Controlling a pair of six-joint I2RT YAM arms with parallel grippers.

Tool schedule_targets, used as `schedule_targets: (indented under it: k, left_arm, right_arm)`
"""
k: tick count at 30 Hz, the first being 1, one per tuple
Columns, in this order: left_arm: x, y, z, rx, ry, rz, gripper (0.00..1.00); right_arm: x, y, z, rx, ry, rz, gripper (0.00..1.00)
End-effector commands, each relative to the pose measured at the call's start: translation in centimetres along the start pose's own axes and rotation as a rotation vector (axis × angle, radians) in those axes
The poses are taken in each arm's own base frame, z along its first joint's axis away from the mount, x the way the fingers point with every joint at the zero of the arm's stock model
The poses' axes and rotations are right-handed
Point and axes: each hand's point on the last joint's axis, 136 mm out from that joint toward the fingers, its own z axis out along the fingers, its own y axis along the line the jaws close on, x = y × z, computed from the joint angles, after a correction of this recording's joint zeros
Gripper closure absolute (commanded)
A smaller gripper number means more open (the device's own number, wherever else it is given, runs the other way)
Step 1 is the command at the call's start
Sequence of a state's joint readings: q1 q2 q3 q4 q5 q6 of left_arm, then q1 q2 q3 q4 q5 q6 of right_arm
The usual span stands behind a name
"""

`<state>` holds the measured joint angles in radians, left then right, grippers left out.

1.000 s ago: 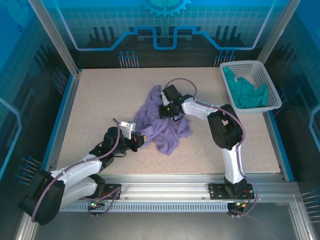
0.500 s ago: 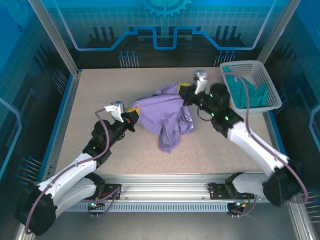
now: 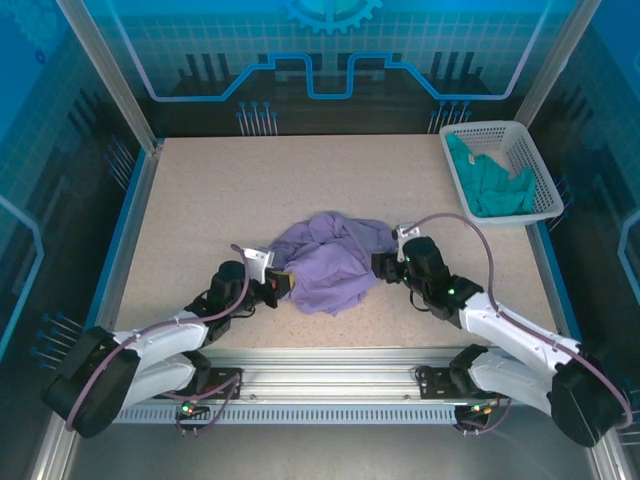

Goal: Fold the inside-out t-shirt

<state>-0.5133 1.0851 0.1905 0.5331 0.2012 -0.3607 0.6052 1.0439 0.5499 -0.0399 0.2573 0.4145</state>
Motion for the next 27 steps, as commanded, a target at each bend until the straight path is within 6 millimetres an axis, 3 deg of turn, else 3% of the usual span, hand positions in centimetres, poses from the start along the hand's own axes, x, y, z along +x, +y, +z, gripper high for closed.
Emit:
schedule_targets:
  k: [1, 6, 12, 18, 23, 26, 27]
  left_arm:
    - [0.7, -1.7, -0.3, 0.057, 0.043, -0.015, 0.97]
    - [3.2, -2.0, -0.3, 0.051, 0.123, -0.027, 0.95]
    - [4.2, -1.7, -0.4, 0.036, 0.144, -0.035, 0.94]
    - [4.3, -1.5, -0.4, 0.024, 0.147, -0.021, 0.94]
    - [4.2, -1.3, -0.7, 0.011, 0.134, -0.016, 0.95]
    - [3.9, -1.1, -1.0, -0.007, 0.117, -0.010, 0.95]
    - [3.6, -1.0, -1.2, -0.016, 0.107, -0.011, 0.94]
  right_arm:
    - [-1.9, 2.4, 1.3, -0.031, 0.038, -0.089, 0.39]
    - [-2.3, 5.8, 5.1, -0.042, 0.171, -0.214, 0.38]
    - [-2.2, 5.9, 10.0, 0.065, 0.314, -0.315, 0.37]
    - [-2.6, 7.5, 15.0, 0.062, 0.365, -0.357, 0.36]
    - [-1.2, 7.2, 19.1, 0.101, 0.459, -0.371, 0.36]
    - [-0.7, 7.0, 20.4, 0.113, 0.490, -0.373, 0.41]
    - [-0.9, 7.2, 20.6, 0.103, 0.491, -0.369, 0.47]
